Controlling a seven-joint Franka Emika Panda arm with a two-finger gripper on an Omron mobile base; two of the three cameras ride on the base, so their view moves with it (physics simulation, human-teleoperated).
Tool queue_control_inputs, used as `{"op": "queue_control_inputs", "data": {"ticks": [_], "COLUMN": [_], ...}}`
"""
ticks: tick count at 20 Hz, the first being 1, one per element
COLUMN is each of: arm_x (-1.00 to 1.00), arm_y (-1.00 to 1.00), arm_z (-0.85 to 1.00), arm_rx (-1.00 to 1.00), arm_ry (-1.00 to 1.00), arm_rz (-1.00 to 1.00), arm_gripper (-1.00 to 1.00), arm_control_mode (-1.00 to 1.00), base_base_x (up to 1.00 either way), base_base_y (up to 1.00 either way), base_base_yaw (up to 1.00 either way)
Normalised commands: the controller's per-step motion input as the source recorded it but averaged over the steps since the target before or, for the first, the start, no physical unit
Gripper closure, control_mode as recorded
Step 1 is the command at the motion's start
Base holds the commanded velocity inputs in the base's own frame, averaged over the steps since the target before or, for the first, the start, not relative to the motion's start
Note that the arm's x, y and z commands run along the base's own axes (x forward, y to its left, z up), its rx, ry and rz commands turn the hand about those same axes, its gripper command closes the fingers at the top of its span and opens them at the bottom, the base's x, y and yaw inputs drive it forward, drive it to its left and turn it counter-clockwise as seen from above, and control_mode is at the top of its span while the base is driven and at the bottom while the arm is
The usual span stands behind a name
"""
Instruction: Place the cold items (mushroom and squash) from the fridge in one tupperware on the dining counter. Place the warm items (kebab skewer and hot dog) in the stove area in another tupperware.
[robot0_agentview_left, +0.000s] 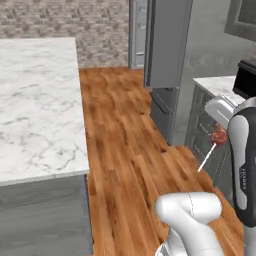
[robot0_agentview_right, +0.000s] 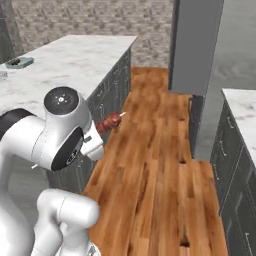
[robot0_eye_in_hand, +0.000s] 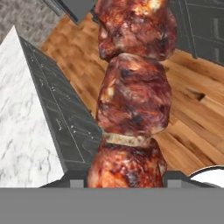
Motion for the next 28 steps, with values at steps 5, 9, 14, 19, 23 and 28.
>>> {"op": "queue_control_inputs", "data": {"ticks": [5, 9, 14, 19, 23, 28], "arm_x": [0.00, 0.00, 0.00, 0.00, 0.00, 0.00], "arm_y": [0.00, 0.00, 0.00, 0.00, 0.00, 0.00], "arm_z": [0.00, 0.00, 0.00, 0.00, 0.00, 0.00], "arm_rx": [0.00, 0.00, 0.00, 0.00, 0.00, 0.00], "arm_ry": [0.00, 0.00, 0.00, 0.00, 0.00, 0.00], "arm_rz": [0.00, 0.00, 0.00, 0.00, 0.00, 0.00], "arm_gripper": [1.00, 1.00, 1.00, 1.00, 1.00, 1.00], "arm_control_mode": [1.00, 1.00, 1.00, 1.00, 1.00, 1.00], "base_base_x": [0.07, 0.14, 0.23, 0.28, 0.42, 0.43], "base_base_y": [0.99, 1.00, 1.00, 1.00, 1.00, 1.00], "base_base_yaw": [0.19, 0.13, 0.04, 0.00, -0.02, -0.06]}}
